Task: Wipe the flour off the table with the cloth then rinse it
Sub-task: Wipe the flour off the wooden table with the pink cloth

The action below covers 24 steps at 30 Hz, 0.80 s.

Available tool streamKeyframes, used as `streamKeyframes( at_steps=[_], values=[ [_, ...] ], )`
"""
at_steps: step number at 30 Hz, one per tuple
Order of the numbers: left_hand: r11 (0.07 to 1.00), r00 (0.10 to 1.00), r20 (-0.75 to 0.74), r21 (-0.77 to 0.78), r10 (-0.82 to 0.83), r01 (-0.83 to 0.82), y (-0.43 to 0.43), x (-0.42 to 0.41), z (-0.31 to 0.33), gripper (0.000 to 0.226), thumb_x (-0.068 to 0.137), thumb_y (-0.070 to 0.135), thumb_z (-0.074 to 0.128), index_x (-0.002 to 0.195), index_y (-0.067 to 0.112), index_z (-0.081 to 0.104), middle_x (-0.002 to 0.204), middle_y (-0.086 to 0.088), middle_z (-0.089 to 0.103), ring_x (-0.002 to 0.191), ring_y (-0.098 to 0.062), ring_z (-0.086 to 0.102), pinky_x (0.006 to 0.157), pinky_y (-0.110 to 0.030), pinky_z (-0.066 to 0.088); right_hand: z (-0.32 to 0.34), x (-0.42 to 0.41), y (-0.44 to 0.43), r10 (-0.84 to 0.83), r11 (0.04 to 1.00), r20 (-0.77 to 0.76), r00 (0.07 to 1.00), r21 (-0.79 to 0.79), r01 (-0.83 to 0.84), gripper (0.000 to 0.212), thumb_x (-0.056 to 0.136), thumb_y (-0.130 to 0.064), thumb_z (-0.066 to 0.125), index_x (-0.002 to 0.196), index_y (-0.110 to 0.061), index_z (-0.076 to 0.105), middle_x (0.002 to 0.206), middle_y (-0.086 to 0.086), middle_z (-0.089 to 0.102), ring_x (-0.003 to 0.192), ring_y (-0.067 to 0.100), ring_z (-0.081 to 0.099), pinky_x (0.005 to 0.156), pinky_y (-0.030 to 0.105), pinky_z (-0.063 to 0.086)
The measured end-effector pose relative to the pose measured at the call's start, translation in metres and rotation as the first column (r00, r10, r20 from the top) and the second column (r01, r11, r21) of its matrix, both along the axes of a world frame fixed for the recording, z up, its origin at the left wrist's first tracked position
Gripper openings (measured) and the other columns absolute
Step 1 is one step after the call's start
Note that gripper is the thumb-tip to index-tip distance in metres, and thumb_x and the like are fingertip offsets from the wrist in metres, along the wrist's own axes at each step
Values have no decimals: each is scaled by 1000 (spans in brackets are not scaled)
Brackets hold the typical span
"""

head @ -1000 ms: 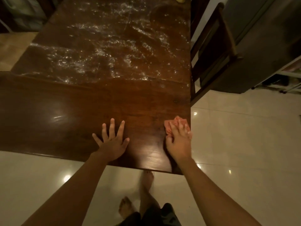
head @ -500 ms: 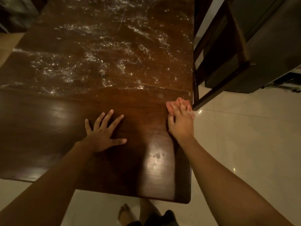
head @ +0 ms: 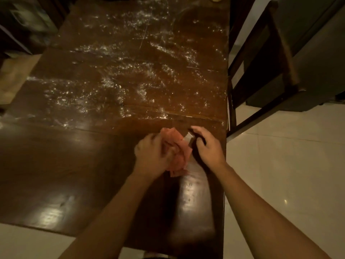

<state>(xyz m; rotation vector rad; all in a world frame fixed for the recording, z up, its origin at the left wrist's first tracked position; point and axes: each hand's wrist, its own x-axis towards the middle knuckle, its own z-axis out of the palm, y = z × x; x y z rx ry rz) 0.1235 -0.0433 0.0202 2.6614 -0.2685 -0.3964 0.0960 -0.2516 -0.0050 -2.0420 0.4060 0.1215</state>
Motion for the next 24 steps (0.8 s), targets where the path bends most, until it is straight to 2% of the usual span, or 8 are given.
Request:
streamKeyframes(
  at_steps=[3, 7, 9, 13, 15, 19, 22, 24],
  values=[
    [962, 980, -17, 190, -197, 197, -51, -3, -16, 72, 96, 55, 40, 154, 18, 20, 159, -23, 11, 145, -41, 17, 117, -58, 16, -23, -11, -4, 150, 922, 25, 988, -365, -130, 47, 99, -15, 48, 145, -26, 48, 153, -3, 45, 149, 14, 23, 122, 37, 24],
    [958, 982, -5, 220, -188, 185, -50, 12, -35, 97, 92, 52, 56, 156, 16, -7, 159, -25, -18, 148, -44, -9, 120, -60, 2, -27, -14, 1, 182, 811, -8, 983, -565, -155, 52, 98, -28, 44, 150, -26, 38, 157, -4, 35, 151, 16, 20, 126, 44, 15],
    [972, 988, 2, 178, -153, 151, -46, 28, -34, 95, 92, 48, 55, 157, 18, -6, 160, -24, -17, 148, -43, -12, 120, -57, -3, -27, -12, 1, 187, 792, -33, 982, -587, -171, 54, 97, -32, 41, 151, -28, 35, 157, -6, 34, 152, 15, 17, 126, 46, 10],
    [984, 996, 61, 169, -60, 49, -60, 65, -38, 67, 99, 44, 21, 158, 16, 4, 161, -27, -8, 148, -45, -5, 117, -58, -5, -29, -12, 1, 177, 783, -38, 983, -600, -164, 57, 94, -38, 34, 151, -29, 36, 158, -7, 33, 153, 14, 16, 125, 48, 12],
    [981, 995, 77, 189, -63, 48, -71, 83, -48, 60, 104, 41, 18, 157, 15, 8, 160, -29, -4, 148, -46, -3, 116, -60, -2, -30, -11, 1, 168, 791, -40, 985, -590, -159, 57, 94, -39, 34, 150, -30, 37, 158, -7, 34, 152, 13, 16, 125, 47, 12],
    [939, 942, 126, 194, -311, 284, -92, 109, -57, 62, 102, 42, 15, 157, 13, 13, 160, -28, 5, 149, -44, 3, 118, -59, 4, -30, -12, 3, 158, 808, -32, 987, -571, -148, 58, 92, -39, 37, 149, -30, 39, 158, -8, 34, 152, 12, 16, 125, 46, 12],
    [825, 810, 169, 181, -562, 535, -91, 129, -59, 61, 104, 42, 16, 158, 17, 5, 163, -19, 2, 151, -36, 1, 122, -53, 3, -30, -11, 2, 144, 815, -34, 989, -563, -137, 57, 92, -38, 41, 149, -32, 40, 158, -9, 34, 152, 10, 16, 124, 45, 14],
    [813, 790, 193, 177, -581, 554, -89, 145, -57, 65, 102, 45, 24, 158, 18, 6, 164, -16, 6, 151, -33, 4, 123, -49, 5, -30, -10, 2, 125, 816, -20, 992, -566, -114, 55, 92, -36, 44, 147, -33, 43, 157, -10, 36, 152, 9, 19, 124, 44, 18]
  ],
)
